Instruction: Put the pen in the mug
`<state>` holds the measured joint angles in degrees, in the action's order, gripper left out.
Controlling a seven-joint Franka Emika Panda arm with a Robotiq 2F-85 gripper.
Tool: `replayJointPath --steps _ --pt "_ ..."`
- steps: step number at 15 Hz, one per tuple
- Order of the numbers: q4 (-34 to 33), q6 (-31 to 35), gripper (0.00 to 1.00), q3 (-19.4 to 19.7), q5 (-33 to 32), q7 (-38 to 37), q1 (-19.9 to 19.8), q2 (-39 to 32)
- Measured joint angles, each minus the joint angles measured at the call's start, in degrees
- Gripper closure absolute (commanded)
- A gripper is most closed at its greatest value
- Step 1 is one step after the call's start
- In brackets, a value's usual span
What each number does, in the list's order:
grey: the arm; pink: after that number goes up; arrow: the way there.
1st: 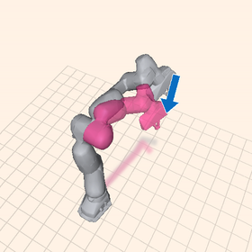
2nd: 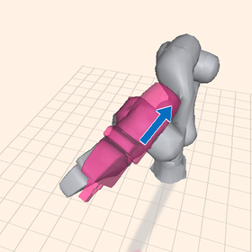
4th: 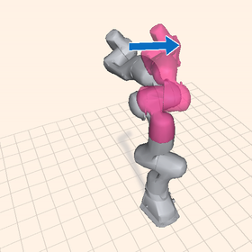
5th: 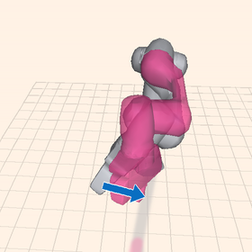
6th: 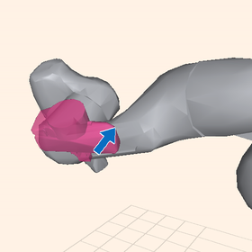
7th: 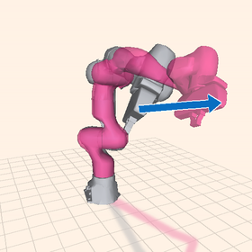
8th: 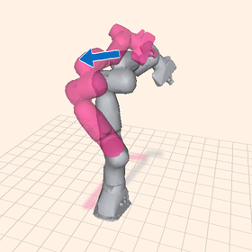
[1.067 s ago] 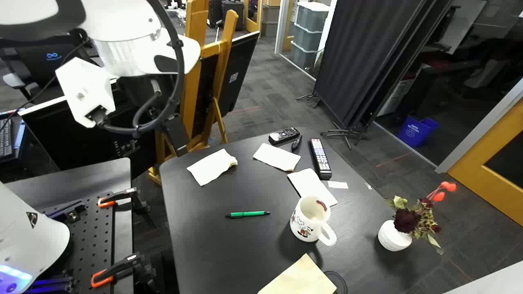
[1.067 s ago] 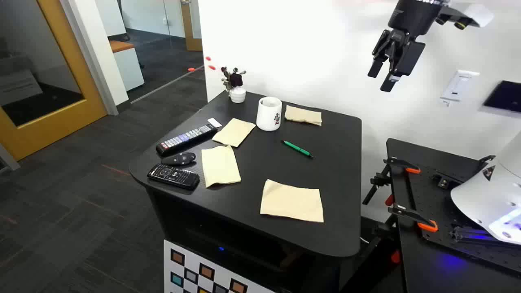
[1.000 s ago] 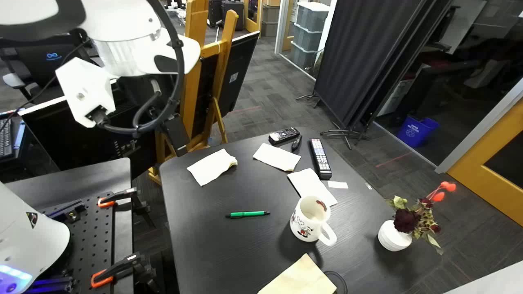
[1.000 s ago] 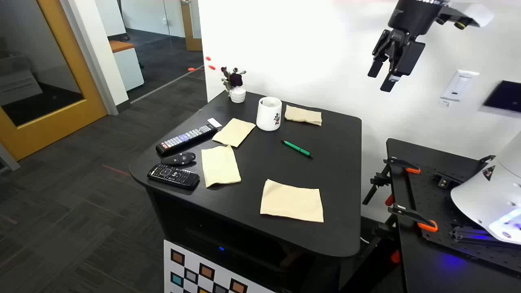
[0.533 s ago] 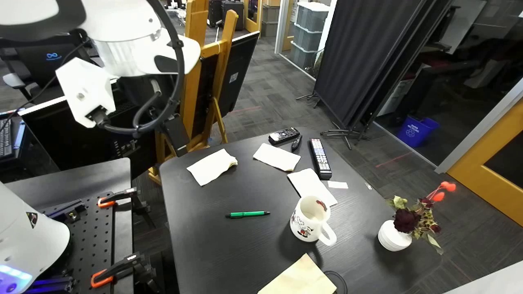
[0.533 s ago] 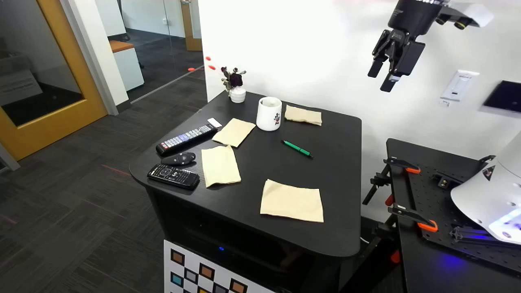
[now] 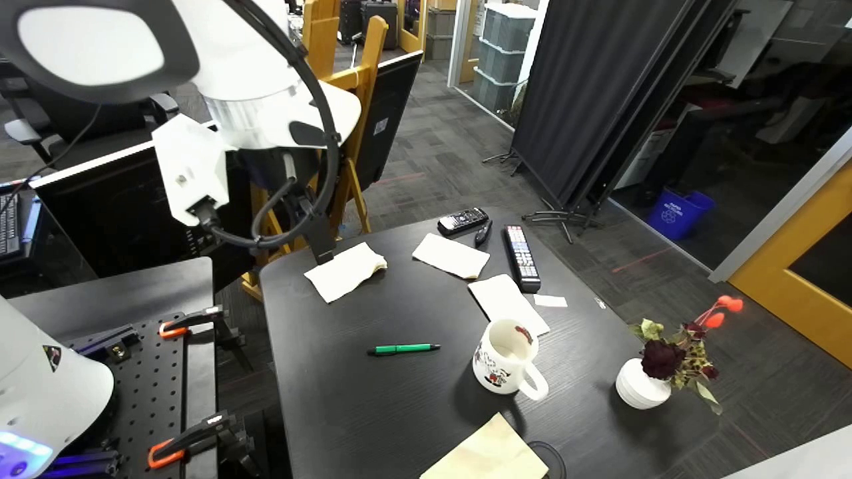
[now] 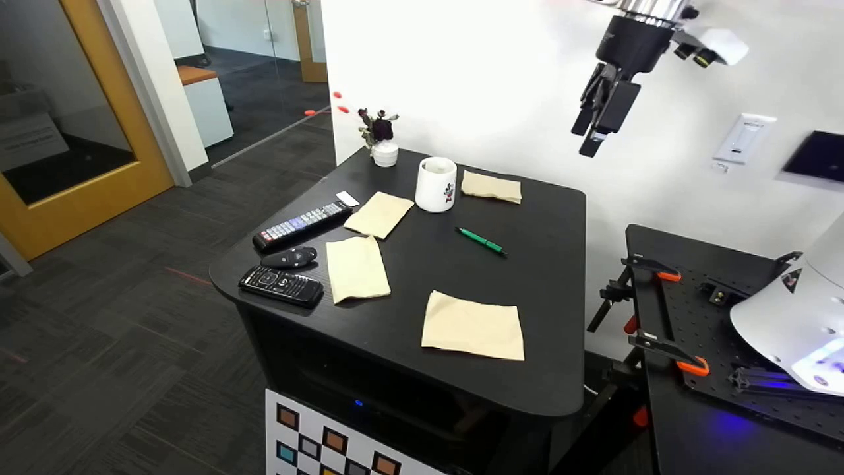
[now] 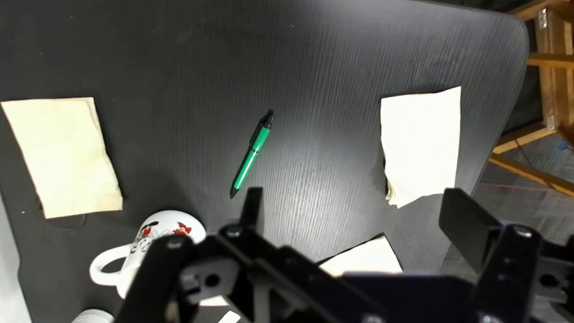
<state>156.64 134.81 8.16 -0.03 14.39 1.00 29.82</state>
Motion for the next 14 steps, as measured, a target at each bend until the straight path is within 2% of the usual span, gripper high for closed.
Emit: replayJointPath --steps 6,14 --pt "-3.77 8.58 0.0 -0.15 1.55 -8.04 -1.2 -13.78" --pt "-12.34 14.83 0.0 -0.59 8.88 -8.96 -1.34 -32.99"
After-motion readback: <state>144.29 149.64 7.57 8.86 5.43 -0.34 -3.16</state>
